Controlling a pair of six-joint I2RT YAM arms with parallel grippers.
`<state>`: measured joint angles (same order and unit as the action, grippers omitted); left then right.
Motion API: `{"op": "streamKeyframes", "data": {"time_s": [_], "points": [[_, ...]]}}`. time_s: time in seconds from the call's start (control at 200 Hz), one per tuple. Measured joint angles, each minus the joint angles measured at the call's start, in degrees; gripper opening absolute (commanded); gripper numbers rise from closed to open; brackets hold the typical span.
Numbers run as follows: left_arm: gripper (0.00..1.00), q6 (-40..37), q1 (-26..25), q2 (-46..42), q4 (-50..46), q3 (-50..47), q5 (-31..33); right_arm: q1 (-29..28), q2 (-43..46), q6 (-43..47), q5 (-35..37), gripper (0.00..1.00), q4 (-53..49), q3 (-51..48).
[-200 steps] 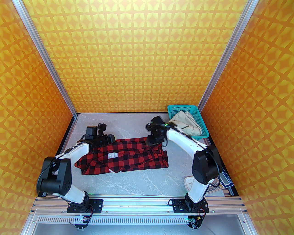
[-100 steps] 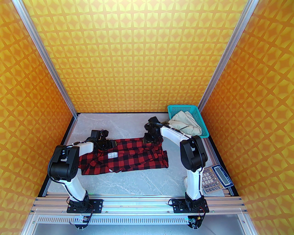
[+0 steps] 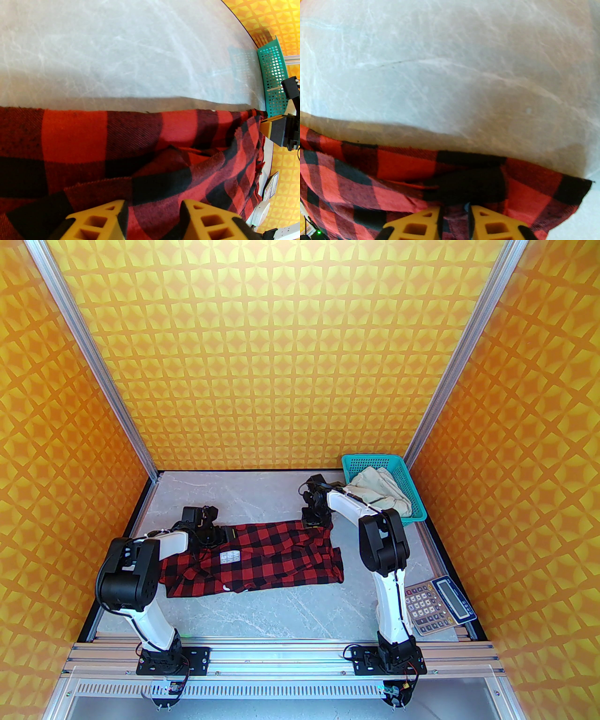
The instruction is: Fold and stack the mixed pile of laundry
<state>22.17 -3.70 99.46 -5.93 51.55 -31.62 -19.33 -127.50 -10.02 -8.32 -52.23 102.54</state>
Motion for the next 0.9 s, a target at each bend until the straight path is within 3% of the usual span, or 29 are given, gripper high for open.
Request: {"op": "streamKeyframes", "data": {"time_s": [0.115,0.275,0.665,0.73,0.9], "points": [[0.45,-0.5,0.0,-4.3,-2.0,1.4,0.1,0.0,3.7,-0.3,-0.5,0.44,0.7,-3.0],[0.45,-1.1,0.0,-9.7,-3.3,2.4,0.1,0.2,9.7,-1.1,-1.7,0.47,3.2,-9.0],[0.45,-2.6,0.0,-12.1,-6.7,0.4,0.1,1.4,4.1,-1.9,-1.4,0.48,5.7,-9.7],[0.45,-2.7,0.0,-12.1,-7.0,0.1,0.1,1.4,4.1,-1.9,-1.1,0.44,5.6,-9.0],[0.45,-2.8,0.0,-12.1,-7.2,0.0,0.1,1.4,3.8,-2.2,-1.2,0.12,5.4,-8.6]]}}
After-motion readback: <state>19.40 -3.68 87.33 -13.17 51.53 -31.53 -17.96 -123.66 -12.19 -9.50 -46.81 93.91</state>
